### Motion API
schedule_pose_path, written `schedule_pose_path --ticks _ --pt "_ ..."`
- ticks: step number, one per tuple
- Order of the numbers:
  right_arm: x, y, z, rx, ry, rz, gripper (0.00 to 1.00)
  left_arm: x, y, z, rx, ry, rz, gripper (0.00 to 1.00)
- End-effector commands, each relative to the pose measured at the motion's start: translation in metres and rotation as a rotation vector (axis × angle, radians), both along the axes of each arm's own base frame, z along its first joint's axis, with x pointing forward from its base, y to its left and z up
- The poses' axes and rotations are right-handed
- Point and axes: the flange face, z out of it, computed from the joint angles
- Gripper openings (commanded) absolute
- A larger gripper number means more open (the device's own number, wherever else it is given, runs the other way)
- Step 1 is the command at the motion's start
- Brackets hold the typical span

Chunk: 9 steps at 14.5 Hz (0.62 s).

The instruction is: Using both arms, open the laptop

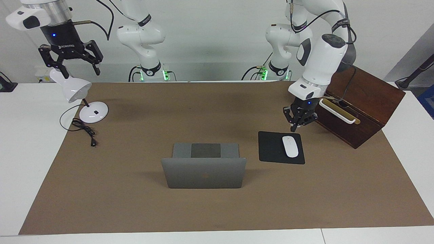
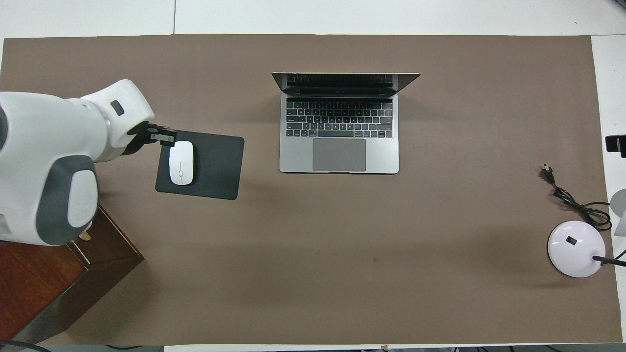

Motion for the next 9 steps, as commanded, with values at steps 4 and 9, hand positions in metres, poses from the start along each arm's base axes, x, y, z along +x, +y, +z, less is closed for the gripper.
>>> schedule_pose_path --ticks 4,9 --pt "0.019 -0.015 -0.022 -0.017 -0.002 -0.04 1.0 -0.008 0.051 0.034 0.016 0.058 0.035 1.0" --pt "0.019 -0.022 -0.047 -0.008 0.053 -0.067 1.0 -0.013 0.103 0.081 0.055 0.146 0.056 1.0"
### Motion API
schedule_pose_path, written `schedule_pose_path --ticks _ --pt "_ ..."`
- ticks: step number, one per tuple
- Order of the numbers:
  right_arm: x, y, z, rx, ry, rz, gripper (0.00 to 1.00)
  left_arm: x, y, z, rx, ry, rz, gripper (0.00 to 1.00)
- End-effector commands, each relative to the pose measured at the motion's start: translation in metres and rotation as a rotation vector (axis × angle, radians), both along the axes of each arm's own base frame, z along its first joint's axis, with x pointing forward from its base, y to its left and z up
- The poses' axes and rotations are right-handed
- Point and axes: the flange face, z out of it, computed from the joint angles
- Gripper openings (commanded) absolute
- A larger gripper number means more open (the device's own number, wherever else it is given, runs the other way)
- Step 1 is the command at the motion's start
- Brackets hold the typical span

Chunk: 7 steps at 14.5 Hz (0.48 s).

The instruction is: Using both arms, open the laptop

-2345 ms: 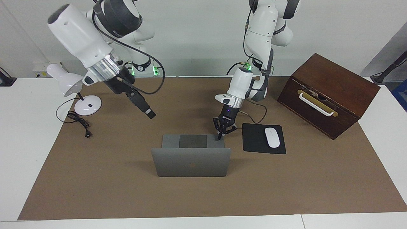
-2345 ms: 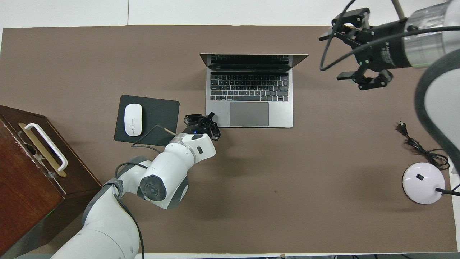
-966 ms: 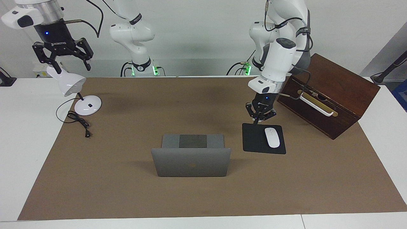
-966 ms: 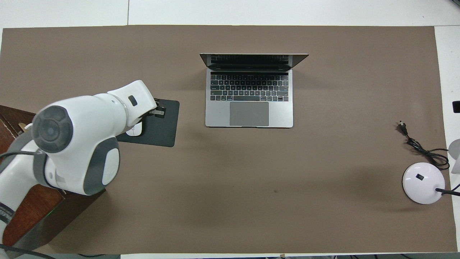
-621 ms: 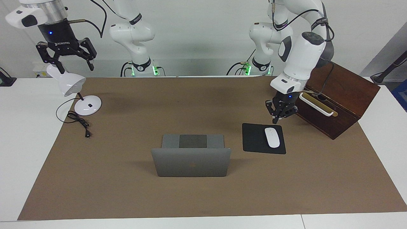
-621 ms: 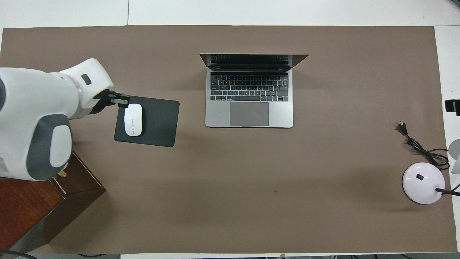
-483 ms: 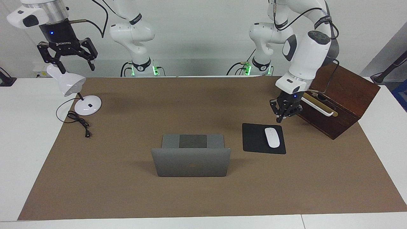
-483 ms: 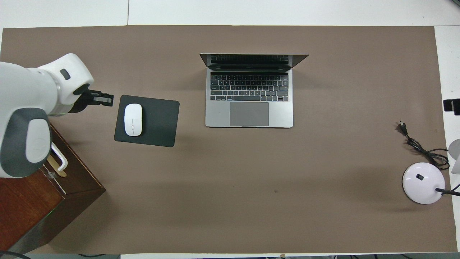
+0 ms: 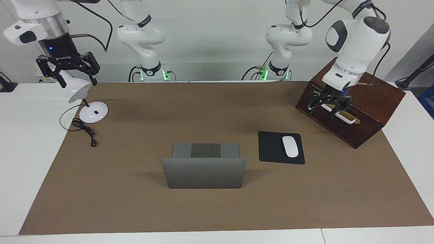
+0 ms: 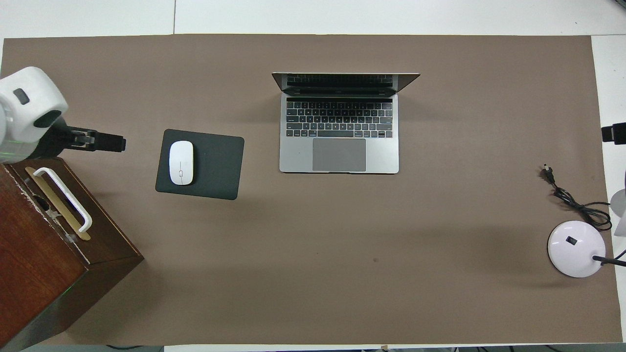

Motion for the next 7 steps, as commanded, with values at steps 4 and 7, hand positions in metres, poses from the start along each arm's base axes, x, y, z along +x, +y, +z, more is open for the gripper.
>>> schedule_pose_path --ticks 4,7 --pt "-0.005 0.002 -0.028 0.012 0.052 -0.068 1.0 -0.021 0.031 0.038 0.113 0.05 -0.031 1.0" --pt "-0.004 0.003 -0.03 0.019 0.063 -0.122 1.0 -0.033 0.04 0.047 0.108 0.086 -0.006 1.0"
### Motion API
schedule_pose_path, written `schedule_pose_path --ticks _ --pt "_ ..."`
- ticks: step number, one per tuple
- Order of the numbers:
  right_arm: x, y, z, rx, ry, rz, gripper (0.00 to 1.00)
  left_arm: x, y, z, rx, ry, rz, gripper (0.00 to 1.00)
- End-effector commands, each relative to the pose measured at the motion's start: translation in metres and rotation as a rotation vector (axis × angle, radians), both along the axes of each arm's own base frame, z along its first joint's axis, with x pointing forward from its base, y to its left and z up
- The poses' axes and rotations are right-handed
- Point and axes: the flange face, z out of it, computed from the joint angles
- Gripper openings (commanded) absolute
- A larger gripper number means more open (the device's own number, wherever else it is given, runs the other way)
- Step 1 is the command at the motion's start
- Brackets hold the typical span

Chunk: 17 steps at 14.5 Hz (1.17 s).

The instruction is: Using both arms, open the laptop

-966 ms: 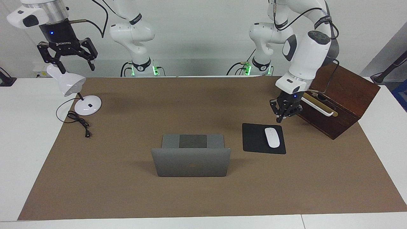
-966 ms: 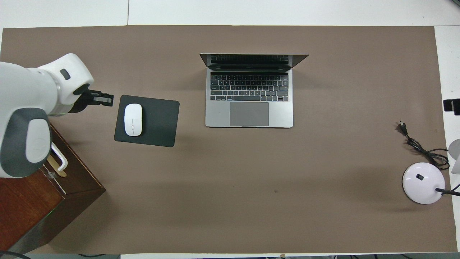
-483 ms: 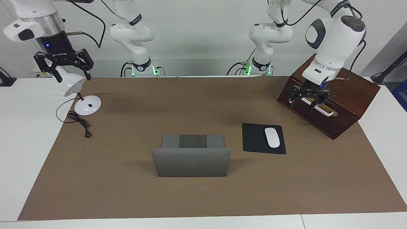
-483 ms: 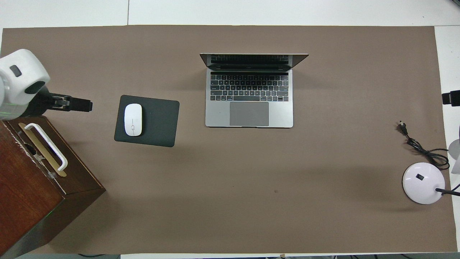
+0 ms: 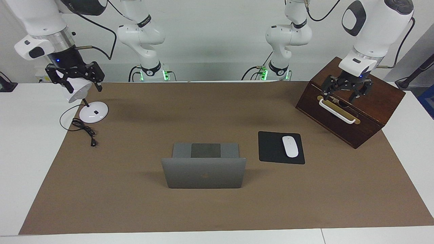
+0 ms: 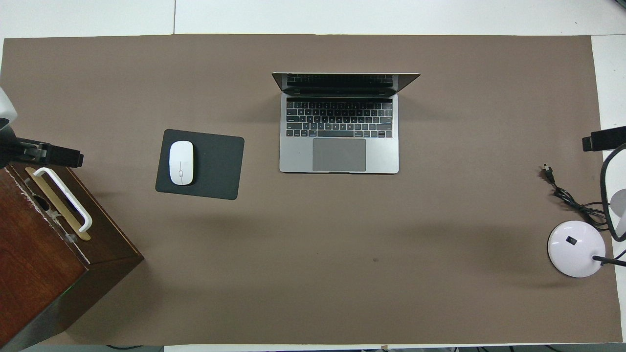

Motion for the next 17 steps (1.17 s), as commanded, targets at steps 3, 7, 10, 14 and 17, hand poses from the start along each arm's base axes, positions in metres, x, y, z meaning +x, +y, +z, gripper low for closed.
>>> schedule_pose_path --ticks 3,7,10,14,17 --pt "-0.008 0.002 0.0 0.005 0.016 -0.079 1.0 -0.016 0.015 0.024 0.021 0.045 0.022 1.0" --pt "-0.011 -0.002 -0.002 0.006 0.027 -0.087 1.0 -0.012 0.009 0.026 0.009 0.029 0.11 1.0" --pt "-0.011 -0.001 -0.004 0.006 0.025 -0.085 1.0 -0.009 0.009 0.02 0.004 0.049 0.127 1.0" --pt "-0.012 -0.001 -0.011 0.007 0.032 -0.087 1.0 -0.01 0.017 0.018 0.0 0.056 0.142 1.0" --pt "-0.012 -0.001 -0.011 0.007 0.032 -0.088 1.0 -0.01 0.015 0.018 0.001 0.056 0.141 1.0"
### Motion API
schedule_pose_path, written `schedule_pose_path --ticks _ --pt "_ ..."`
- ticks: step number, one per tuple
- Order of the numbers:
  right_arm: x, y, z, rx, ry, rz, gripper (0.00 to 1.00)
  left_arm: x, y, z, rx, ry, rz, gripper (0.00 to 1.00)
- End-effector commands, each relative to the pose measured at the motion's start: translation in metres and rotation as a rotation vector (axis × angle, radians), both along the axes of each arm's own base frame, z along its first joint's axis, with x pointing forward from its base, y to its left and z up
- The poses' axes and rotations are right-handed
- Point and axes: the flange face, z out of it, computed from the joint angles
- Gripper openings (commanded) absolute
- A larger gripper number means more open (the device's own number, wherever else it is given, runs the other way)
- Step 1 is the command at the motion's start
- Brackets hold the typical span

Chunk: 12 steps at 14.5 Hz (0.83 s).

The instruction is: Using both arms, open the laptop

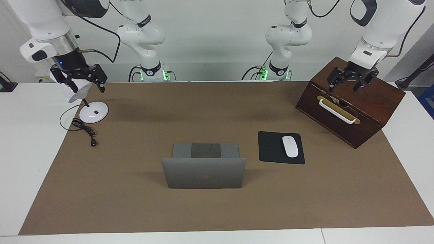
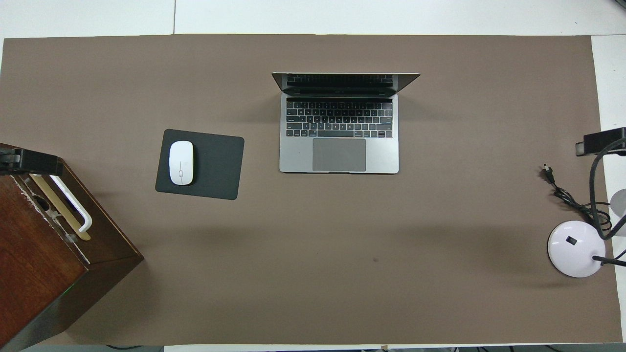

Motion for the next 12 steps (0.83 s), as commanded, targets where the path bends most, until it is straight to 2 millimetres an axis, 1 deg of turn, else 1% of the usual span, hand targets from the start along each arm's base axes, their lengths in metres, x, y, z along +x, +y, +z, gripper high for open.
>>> schedule_pose_path --ticks 1,3,4,5,7,12 --pt "-0.009 -0.002 0.001 -0.003 -0.005 -0.02 1.0 0.0 -0.004 0.004 0.005 0.011 0.008 1.0" --pt "-0.009 -0.002 0.003 -0.002 -0.008 -0.023 1.0 0.0 -0.004 0.004 0.005 0.009 0.01 1.0" --pt "-0.01 -0.002 0.008 -0.002 -0.019 -0.022 1.0 0.0 -0.005 0.004 0.004 0.009 0.008 1.0" --pt "-0.015 -0.004 0.018 -0.003 -0.04 -0.023 1.0 0.0 -0.006 0.005 0.004 0.009 0.011 1.0" --pt "-0.018 -0.001 0.019 -0.004 -0.033 -0.012 1.0 0.0 -0.006 0.005 0.004 0.009 0.033 1.0" --pt "-0.018 -0.001 0.017 -0.005 -0.036 -0.014 1.0 0.0 -0.006 0.005 0.006 0.009 0.031 1.0"
